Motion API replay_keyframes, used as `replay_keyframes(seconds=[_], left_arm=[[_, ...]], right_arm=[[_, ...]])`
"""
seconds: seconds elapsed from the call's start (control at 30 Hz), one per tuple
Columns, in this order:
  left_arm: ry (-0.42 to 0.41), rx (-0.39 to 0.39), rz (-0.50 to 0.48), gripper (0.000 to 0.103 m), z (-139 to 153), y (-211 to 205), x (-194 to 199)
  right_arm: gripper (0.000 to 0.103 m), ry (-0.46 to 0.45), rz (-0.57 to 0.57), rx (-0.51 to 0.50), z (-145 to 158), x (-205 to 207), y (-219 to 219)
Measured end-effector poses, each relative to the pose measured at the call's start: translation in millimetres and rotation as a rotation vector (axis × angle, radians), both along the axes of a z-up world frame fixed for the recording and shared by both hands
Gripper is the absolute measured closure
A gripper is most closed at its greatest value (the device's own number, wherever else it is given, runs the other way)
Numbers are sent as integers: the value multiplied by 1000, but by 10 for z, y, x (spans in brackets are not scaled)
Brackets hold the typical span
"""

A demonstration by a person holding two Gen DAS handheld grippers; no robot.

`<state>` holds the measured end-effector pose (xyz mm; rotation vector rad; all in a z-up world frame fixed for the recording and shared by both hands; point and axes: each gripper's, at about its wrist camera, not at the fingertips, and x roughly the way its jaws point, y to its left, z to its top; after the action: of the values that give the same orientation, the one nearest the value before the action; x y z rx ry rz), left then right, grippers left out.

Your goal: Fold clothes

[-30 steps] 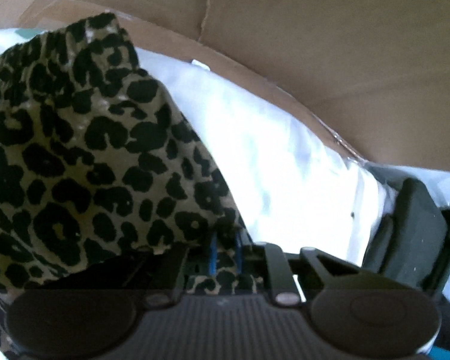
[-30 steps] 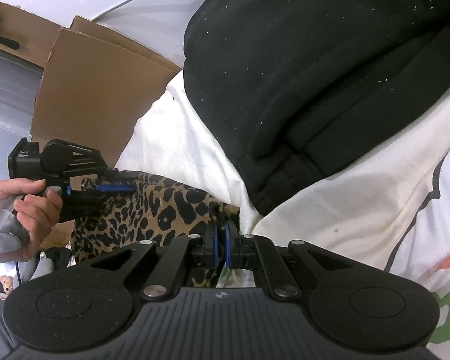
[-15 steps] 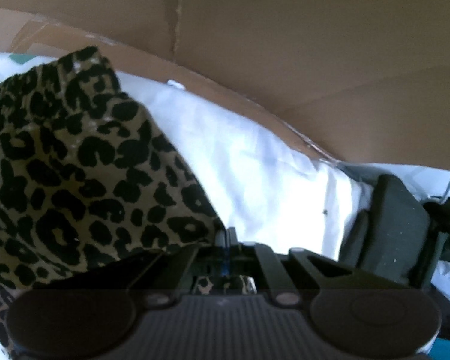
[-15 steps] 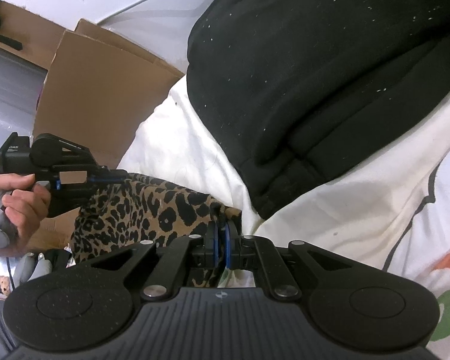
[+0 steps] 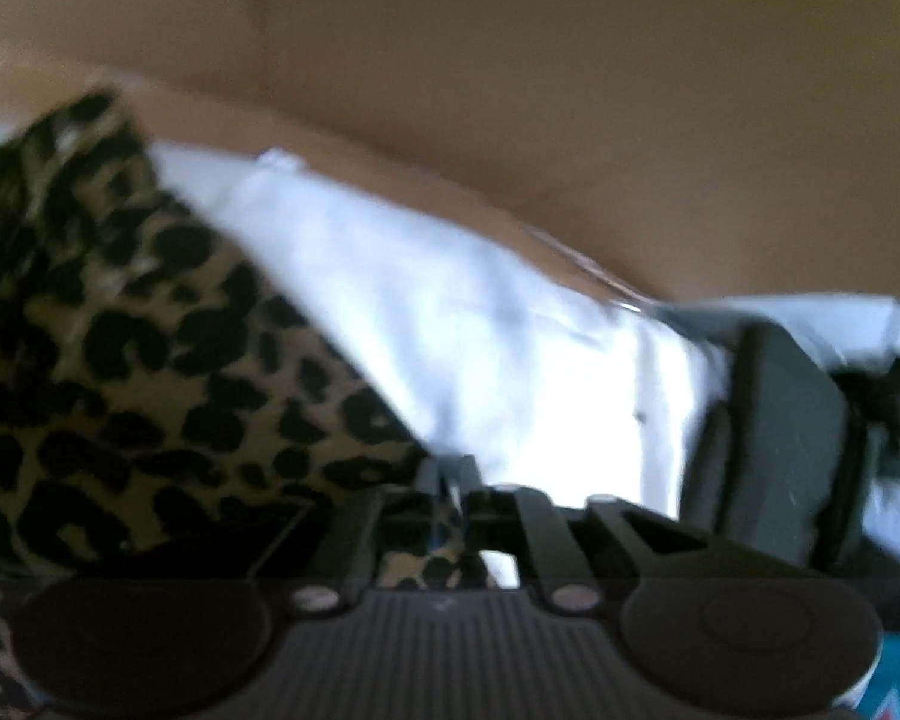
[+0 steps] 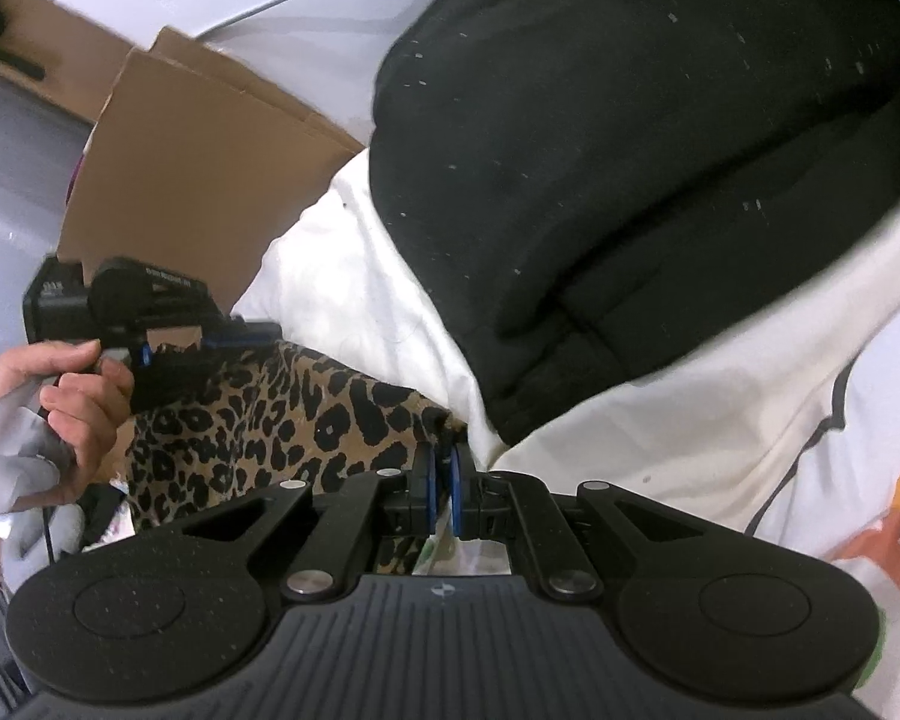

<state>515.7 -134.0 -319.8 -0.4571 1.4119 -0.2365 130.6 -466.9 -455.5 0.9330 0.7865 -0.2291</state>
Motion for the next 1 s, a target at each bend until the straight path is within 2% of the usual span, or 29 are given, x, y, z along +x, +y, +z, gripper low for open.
replay_keyframes(seconds=[0.1, 0.2, 0.3, 0.37, 0.43, 0.6, 0.67, 0.73, 0.83, 1.0], left_arm=[[-37, 12, -70, 86, 152, -11, -50], [-91, 82, -171, 86, 291, 209, -542], [-148, 148, -256, 86, 466, 316, -718], [-186, 195, -314, 86, 363, 101, -629], [-209, 250, -365, 86, 279, 112, -618], [-225, 340, -399, 86, -159, 19, -528], [-225, 344, -400, 86, -280, 19, -473], [-220, 343, -403, 86, -401, 22, -411], [-217, 338, -413, 87, -512, 80, -343], [-274, 317, -441, 87, -550, 41, -288]], right_arm=[[98, -7, -13, -21, 84, -48, -11], [98, -29, -9, -48, 191, -108, -30], [98, -52, 10, -79, 299, -104, -7], [98, -63, 40, -96, 345, -57, 39], [98, -72, 80, -110, 367, 21, 118], [94, -75, 168, -115, 320, 274, 378], [83, -65, 199, -120, 267, 394, 486], [79, -55, 224, -128, 221, 516, 596], [78, -45, 278, -150, 177, 667, 747], [66, -6, 320, -198, 72, 889, 872]])
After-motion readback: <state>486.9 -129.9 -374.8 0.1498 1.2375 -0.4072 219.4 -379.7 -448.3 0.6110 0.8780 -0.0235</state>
